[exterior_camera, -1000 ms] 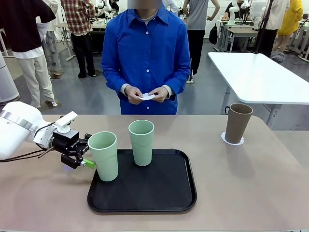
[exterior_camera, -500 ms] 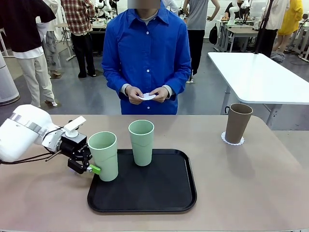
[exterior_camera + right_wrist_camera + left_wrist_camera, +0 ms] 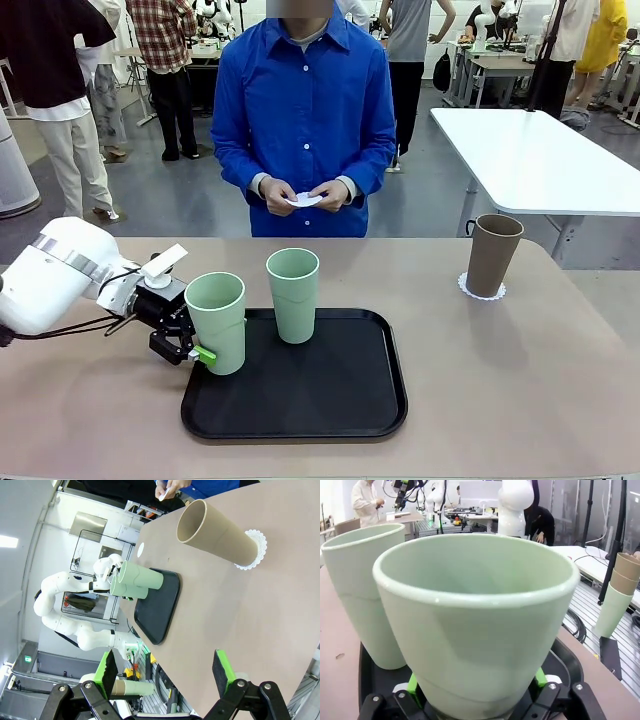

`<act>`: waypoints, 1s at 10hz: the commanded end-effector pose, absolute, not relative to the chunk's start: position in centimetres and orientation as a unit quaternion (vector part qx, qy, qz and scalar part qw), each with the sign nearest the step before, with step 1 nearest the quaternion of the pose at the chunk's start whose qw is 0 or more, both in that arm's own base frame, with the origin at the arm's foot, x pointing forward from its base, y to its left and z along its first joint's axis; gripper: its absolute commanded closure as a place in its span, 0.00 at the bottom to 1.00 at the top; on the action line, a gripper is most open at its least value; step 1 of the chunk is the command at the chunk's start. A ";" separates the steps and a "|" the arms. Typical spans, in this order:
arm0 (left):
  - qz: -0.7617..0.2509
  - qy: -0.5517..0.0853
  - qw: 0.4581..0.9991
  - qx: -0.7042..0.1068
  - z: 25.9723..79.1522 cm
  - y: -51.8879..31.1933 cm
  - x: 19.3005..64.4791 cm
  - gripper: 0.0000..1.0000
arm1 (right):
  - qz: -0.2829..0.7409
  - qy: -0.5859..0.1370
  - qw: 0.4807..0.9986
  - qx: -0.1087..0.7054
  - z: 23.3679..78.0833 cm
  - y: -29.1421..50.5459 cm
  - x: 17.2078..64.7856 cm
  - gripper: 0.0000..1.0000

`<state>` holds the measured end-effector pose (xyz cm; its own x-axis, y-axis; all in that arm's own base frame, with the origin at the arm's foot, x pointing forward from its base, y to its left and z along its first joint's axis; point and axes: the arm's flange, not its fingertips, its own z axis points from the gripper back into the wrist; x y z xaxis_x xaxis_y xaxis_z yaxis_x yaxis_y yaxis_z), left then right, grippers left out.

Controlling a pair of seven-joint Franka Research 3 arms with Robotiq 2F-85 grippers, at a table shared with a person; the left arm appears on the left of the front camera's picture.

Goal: Place coasters on the table and set cups on them.
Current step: Take one Reusable plastic cup from the Flat Tray and place it on a coaster set by the human.

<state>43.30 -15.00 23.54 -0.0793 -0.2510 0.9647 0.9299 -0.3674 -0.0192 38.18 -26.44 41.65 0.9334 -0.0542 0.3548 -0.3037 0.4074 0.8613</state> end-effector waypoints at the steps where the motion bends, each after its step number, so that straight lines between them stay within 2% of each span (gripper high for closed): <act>1: -0.665 -0.348 0.425 -0.506 23.8 -14.7 42.8 0.59 | 0.075 -0.162 0.827 0.533 41.8 -26.4 38.1 0.00; 2: -0.664 -0.349 0.424 -0.508 24.0 -14.5 42.6 1.00 | 0.075 -0.162 0.827 0.533 41.8 -26.4 38.1 0.00; 3: -0.662 -0.350 0.425 -0.508 24.2 -14.3 42.5 0.61 | 0.075 -0.162 0.827 0.533 41.8 -26.4 38.1 0.00; 4: -0.655 -0.354 0.431 -0.509 24.6 -13.8 42.4 1.00 | 0.075 -0.162 0.827 0.533 41.8 -26.4 38.1 0.00; 5: -0.645 -0.354 0.443 -0.512 25.3 -13.5 42.0 1.00 | 0.075 -0.162 0.827 0.533 41.8 -26.4 38.1 0.00; 7: -0.598 -0.389 0.494 -0.497 31.7 -12.6 40.0 1.00 | 0.075 -0.162 0.827 0.533 41.8 -26.4 38.1 0.00; 10: -0.585 -0.443 0.497 -0.462 42.8 -9.6 38.3 1.00 | 0.075 -0.162 0.827 0.533 41.8 -26.4 38.1 0.00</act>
